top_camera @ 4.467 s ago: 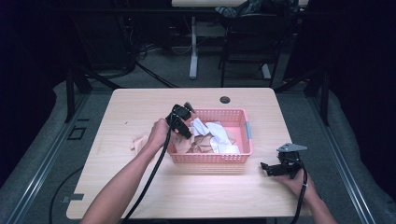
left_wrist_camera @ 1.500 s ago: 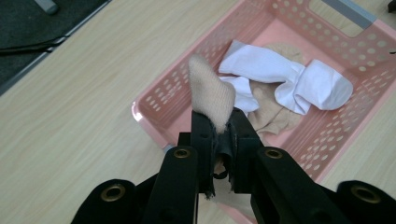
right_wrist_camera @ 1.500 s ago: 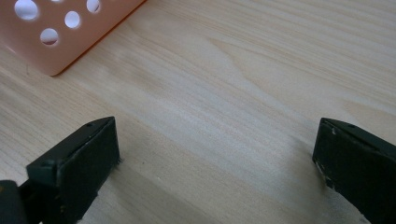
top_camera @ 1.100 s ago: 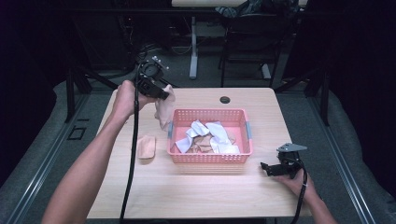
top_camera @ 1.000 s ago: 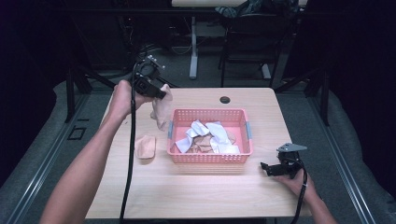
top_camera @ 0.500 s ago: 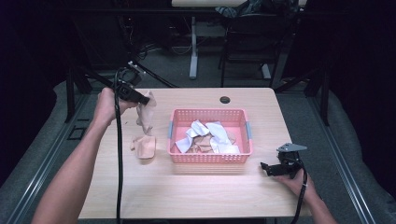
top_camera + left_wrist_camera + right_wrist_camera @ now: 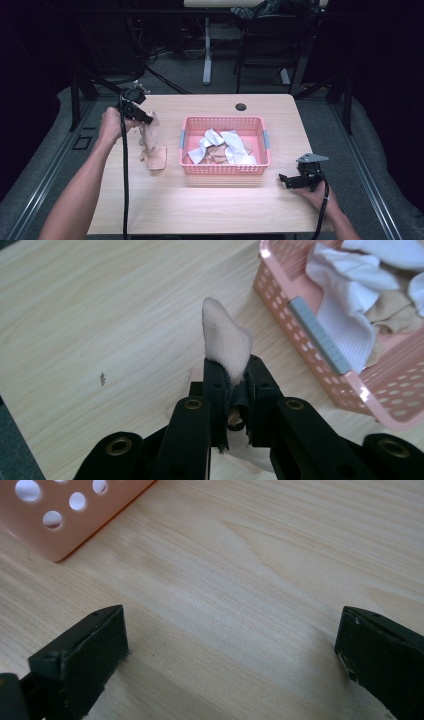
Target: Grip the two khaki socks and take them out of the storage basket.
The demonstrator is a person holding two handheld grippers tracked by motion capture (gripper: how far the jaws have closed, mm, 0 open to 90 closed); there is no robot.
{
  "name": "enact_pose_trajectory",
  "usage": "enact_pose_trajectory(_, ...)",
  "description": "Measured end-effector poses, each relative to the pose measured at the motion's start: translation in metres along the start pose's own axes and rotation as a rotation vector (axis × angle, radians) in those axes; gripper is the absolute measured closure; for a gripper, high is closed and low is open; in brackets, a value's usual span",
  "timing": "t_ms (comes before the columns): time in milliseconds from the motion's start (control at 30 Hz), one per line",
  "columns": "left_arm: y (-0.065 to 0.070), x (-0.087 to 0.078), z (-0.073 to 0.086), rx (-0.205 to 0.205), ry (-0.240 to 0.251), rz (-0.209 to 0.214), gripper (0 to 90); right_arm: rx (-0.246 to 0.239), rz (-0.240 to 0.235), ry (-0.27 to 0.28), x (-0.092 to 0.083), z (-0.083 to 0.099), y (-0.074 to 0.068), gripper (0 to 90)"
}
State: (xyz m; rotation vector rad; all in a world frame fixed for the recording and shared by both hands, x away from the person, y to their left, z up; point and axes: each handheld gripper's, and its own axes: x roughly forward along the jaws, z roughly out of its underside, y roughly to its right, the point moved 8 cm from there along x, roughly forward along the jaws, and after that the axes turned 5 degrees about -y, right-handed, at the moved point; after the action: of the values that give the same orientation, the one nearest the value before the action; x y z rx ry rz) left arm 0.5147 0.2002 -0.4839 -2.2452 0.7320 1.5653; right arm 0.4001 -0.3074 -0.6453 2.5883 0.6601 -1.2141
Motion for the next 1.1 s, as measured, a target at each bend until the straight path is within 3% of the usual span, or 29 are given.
enact_pose_trajectory(233,-0.009,0.031,0.014,-0.031,-0.054,0.000,81.9,0.001,-0.002,0.002,0.000,0.000,0.000,0.0)
enact_pose_trajectory(567,-0.005,0.072,0.028,-0.063,-0.117,0.026,79.8,0.005,-0.004,0.006,0.000,-0.001,-0.001,0.0)
enact_pose_trajectory(867,-0.004,0.093,0.032,-0.086,-0.148,0.041,74.3,0.005,-0.004,0.006,0.000,-0.001,-0.001,0.0)
enact_pose_trajectory(967,-0.004,0.096,0.033,-0.108,-0.146,0.047,69.7,0.005,-0.004,0.007,0.000,-0.001,-0.001,0.0)
enact_pose_trajectory(1100,-0.009,0.094,0.031,-0.129,-0.122,-0.002,46.3,0.006,0.000,0.007,0.000,-0.001,0.000,0.0)
